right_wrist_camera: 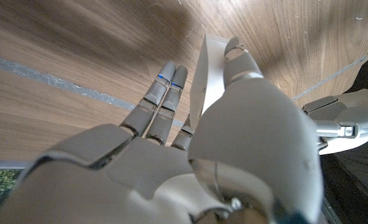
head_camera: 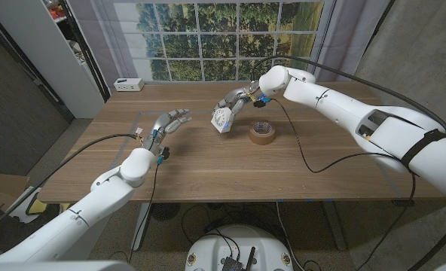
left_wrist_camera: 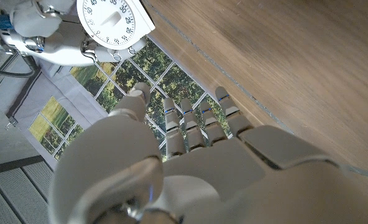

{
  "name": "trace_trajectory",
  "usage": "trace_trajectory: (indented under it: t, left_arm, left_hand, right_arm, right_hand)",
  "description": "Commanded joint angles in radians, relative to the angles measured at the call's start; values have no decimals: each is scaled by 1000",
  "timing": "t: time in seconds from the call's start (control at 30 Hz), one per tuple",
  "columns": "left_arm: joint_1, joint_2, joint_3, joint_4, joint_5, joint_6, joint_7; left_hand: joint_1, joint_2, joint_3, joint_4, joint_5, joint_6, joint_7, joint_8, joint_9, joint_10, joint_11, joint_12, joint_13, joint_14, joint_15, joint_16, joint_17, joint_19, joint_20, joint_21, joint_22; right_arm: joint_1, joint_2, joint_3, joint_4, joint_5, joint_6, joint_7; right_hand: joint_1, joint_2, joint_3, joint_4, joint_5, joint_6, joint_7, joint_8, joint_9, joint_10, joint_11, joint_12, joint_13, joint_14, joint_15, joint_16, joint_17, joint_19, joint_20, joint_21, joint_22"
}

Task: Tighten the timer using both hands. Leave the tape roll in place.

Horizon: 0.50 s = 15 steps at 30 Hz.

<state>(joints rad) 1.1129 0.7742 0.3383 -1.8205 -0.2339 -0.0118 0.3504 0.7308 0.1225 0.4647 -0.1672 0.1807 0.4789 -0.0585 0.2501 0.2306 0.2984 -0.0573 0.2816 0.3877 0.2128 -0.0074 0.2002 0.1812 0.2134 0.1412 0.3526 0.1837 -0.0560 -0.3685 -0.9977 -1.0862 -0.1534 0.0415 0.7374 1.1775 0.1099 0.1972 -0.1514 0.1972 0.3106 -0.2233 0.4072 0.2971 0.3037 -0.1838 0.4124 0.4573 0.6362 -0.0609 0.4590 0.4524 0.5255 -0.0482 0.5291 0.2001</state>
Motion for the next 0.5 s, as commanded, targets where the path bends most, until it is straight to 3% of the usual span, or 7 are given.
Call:
trace_trajectory:
  t: [0.03, 0.5]
  left_arm:
    - [11, 36, -5, -81, 68, 65, 16]
    - [10, 64, 3, -181, 152, 180, 35]
  left_hand:
    - [10, -19, -3, -7, -6, 34, 1, 16, 9, 10, -6, 7, 1, 14, -5, 7, 2, 8, -2, -3, 5]
    - [63, -29, -9, -12, -4, 114, 7, 51, 28, 18, -15, 8, 2, 17, -8, 5, 3, 8, 0, -12, 5]
  right_arm:
    - [-21, -28, 33, -57, 62, -68, -25]
    - [-80, -101, 60, -241, 90, -214, -68]
  right_hand:
    - [10, 39, 14, 7, 8, 131, 5, 8, 6, 104, 40, 70, 41, 16, -167, 4, 5, 8, -23, 9, 2]
    - [8, 39, 14, 8, 12, 134, 6, 7, 12, 113, 59, 78, 50, 35, -169, 7, 9, 14, -23, 18, 2]
